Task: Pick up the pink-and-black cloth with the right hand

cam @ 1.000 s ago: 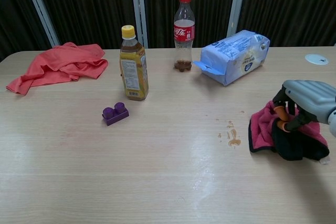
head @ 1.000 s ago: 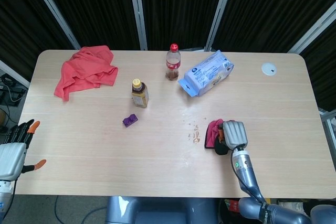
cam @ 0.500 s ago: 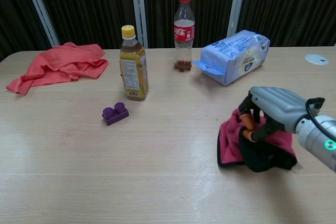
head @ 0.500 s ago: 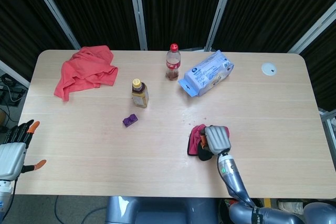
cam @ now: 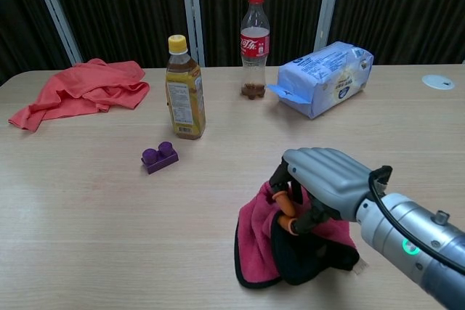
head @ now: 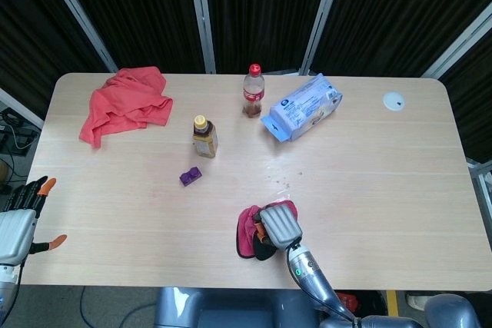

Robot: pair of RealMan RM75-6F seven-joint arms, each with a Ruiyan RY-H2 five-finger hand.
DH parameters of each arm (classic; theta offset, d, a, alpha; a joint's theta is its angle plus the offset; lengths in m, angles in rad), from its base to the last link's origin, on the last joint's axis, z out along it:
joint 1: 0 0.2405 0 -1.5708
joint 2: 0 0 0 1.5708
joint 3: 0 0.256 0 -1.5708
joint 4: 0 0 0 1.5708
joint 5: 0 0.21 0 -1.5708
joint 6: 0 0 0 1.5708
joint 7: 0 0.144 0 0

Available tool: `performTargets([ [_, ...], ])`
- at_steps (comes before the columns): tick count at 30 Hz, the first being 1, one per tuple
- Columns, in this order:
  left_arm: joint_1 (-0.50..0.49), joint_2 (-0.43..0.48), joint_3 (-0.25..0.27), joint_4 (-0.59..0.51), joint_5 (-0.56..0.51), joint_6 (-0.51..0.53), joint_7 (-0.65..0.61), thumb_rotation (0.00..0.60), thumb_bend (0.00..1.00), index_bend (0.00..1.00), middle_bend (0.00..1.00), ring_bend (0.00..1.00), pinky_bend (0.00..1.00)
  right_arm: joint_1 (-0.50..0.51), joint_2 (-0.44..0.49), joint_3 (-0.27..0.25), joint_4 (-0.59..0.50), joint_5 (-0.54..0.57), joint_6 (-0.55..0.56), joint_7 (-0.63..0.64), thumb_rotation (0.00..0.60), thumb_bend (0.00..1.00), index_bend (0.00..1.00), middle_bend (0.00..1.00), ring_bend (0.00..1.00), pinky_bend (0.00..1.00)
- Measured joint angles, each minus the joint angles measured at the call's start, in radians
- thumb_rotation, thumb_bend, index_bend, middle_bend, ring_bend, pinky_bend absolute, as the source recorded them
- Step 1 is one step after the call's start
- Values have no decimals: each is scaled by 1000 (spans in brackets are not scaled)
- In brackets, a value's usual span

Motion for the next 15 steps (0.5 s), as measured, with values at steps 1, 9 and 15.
performTargets([
  [1,0,0,0,0,0,-1,0,600,0,0,0,0,0,2,1,5,12,4,-1,-4,600,373,778,662,548,751],
  [9,-2,5,2,-10,-12,-13,-4,600,0,0,0,0,0,11,35,77,91,106,-20,-43,600,373,779,662,548,751],
  [15,-3,6,3,-12,-12,-13,0,600,0,0,0,0,0,11,107,157,138,183,-5,-64,600,372,778,662,548,751],
])
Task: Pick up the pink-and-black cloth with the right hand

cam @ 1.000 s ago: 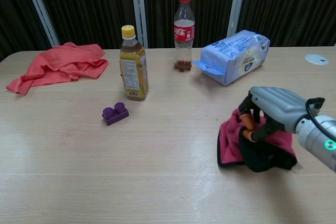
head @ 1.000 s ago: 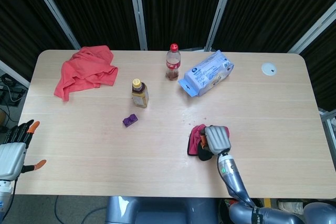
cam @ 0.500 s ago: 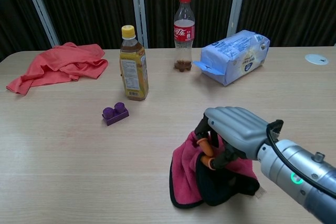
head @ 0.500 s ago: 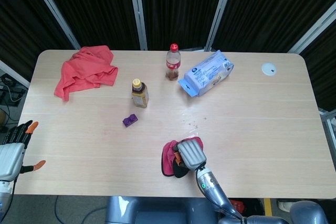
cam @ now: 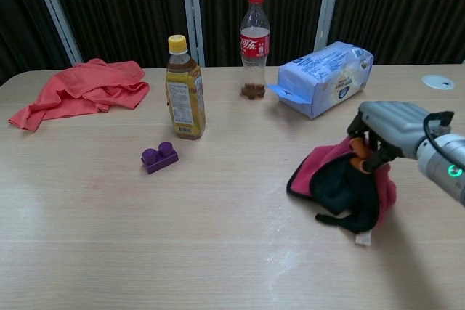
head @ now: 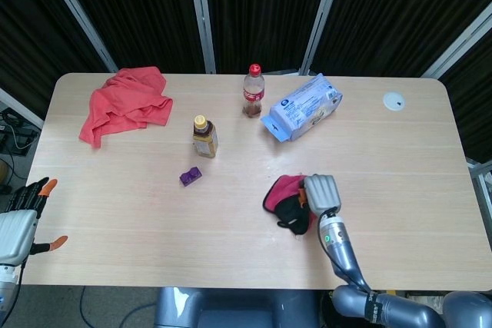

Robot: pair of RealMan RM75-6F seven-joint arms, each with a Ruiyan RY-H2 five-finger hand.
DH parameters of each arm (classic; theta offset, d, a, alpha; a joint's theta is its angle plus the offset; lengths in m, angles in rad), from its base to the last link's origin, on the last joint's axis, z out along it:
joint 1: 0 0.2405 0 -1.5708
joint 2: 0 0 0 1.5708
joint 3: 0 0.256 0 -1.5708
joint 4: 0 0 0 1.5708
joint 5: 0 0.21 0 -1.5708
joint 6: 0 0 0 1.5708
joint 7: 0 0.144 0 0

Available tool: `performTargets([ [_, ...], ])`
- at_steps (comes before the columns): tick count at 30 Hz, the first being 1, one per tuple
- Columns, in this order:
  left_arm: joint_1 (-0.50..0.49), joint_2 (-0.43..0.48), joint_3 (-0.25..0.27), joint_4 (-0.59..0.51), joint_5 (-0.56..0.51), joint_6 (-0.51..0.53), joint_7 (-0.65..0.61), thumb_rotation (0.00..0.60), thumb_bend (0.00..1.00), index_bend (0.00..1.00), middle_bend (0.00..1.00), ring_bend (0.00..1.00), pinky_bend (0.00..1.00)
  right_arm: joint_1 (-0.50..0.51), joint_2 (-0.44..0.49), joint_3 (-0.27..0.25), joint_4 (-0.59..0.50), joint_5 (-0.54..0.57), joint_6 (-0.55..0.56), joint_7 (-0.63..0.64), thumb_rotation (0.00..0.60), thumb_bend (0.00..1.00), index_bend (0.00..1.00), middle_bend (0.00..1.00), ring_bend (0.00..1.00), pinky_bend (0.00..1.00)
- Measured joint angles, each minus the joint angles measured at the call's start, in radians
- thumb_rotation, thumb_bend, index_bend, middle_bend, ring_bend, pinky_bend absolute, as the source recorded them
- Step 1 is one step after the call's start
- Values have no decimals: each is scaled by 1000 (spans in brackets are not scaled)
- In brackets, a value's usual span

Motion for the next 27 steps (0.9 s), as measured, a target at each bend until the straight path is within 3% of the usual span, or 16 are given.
performTargets([
  [5,1,-1,-1,-3,-5,1,4,600,0,0,0,0,0,-3,82,62,28,88,12,-20,600,372,778,662,548,751],
  [11,-1,-1,-2,-4,-9,-1,5,600,0,0,0,0,0,-14,142,102,33,114,38,15,600,372,778,662,549,751],
  [24,1,-1,-2,-9,-16,0,7,600,0,0,0,0,0,-14,186,99,-16,73,87,81,600,374,768,646,528,751],
  [27,0,-1,-3,-9,-14,1,3,600,0,0,0,0,0,-19,176,85,8,83,85,79,600,349,684,572,456,738],
])
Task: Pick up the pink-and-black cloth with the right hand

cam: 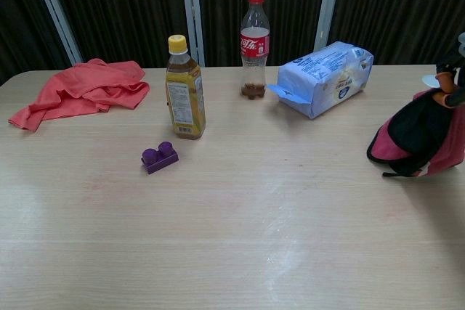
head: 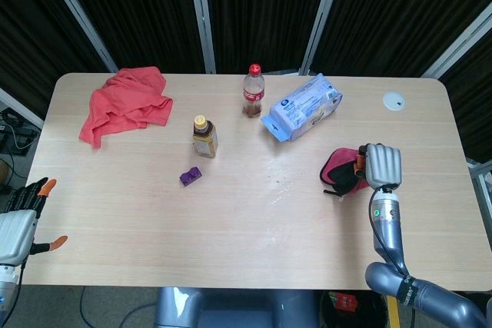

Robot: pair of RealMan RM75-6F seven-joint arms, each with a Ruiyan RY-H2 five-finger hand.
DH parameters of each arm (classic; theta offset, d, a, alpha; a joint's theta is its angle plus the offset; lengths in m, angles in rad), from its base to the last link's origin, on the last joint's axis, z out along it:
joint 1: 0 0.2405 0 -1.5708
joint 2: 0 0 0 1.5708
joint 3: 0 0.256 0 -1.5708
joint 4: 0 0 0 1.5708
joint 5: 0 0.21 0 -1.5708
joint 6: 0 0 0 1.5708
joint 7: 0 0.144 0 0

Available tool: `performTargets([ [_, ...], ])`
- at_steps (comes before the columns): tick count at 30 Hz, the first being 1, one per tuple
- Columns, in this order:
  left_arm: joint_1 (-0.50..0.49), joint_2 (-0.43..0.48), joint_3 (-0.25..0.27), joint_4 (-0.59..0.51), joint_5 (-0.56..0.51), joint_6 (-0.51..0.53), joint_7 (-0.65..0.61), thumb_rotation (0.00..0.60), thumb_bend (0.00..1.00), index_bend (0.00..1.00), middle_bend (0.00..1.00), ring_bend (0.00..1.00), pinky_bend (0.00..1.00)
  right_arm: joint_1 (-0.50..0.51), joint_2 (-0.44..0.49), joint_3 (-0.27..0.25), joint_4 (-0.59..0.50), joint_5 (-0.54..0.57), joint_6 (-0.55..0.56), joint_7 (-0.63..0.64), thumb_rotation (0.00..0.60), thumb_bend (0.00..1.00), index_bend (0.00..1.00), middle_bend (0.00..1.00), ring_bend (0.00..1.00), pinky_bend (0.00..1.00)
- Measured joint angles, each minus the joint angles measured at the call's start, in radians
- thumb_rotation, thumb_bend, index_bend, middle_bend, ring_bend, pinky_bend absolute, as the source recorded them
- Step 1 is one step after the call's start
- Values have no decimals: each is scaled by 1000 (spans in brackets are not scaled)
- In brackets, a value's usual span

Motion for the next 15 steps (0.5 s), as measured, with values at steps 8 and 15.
performTargets([
  [8,0,-1,0,1,1,-1,-4,600,0,0,0,0,0,-5,24,-13,-10,68,-82,7,600,85,88,3,0,188],
  [15,2,0,2,0,3,3,-4,600,0,0,0,0,0,-20,99,-34,-70,85,-81,-11,600,44,45,0,0,129],
])
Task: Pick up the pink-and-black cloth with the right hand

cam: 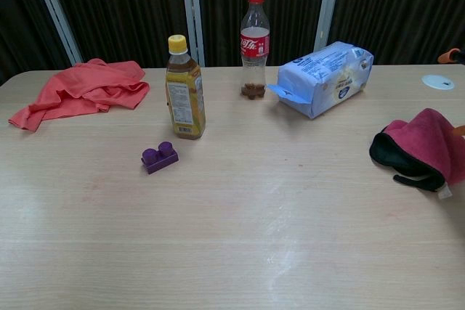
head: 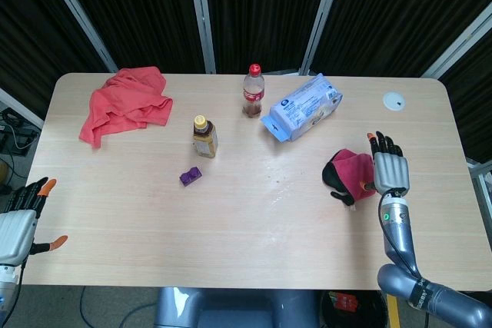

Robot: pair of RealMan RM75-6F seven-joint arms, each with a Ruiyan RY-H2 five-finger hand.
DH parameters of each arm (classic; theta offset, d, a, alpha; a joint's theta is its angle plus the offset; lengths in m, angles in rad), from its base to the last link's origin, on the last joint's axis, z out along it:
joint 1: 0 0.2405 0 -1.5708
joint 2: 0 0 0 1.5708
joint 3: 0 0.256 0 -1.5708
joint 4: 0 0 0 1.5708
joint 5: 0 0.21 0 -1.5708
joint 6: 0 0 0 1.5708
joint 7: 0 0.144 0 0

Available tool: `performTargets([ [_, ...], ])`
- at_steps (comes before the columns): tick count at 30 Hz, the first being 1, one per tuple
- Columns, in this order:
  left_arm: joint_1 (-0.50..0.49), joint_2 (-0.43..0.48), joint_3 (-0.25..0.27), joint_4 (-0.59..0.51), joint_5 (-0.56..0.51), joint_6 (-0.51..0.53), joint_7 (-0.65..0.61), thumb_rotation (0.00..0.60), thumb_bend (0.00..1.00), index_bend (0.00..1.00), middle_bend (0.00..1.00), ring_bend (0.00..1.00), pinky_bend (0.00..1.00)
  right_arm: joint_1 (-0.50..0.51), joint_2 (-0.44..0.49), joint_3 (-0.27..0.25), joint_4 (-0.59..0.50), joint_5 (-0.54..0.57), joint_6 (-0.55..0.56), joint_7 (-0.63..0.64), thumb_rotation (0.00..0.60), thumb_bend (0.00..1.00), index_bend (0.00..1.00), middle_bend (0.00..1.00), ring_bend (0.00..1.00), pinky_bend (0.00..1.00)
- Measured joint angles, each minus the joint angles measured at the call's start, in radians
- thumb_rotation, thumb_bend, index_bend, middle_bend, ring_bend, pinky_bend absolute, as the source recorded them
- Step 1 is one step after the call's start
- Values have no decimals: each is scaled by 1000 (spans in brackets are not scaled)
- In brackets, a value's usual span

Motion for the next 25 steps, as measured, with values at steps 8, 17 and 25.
performTargets([
  [8,0,2,2,2,8,1,-3,600,0,0,0,0,0,-73,123,-69,-134,-133,64,54,600,23,25,0,0,105],
  [17,3,-2,7,9,32,16,5,600,0,0,0,0,0,-223,277,-234,-278,-418,239,143,600,0,0,0,0,16],
  [25,6,-10,13,46,83,42,7,600,0,0,0,0,0,-366,351,-349,-291,-623,423,251,600,0,0,0,0,10],
])
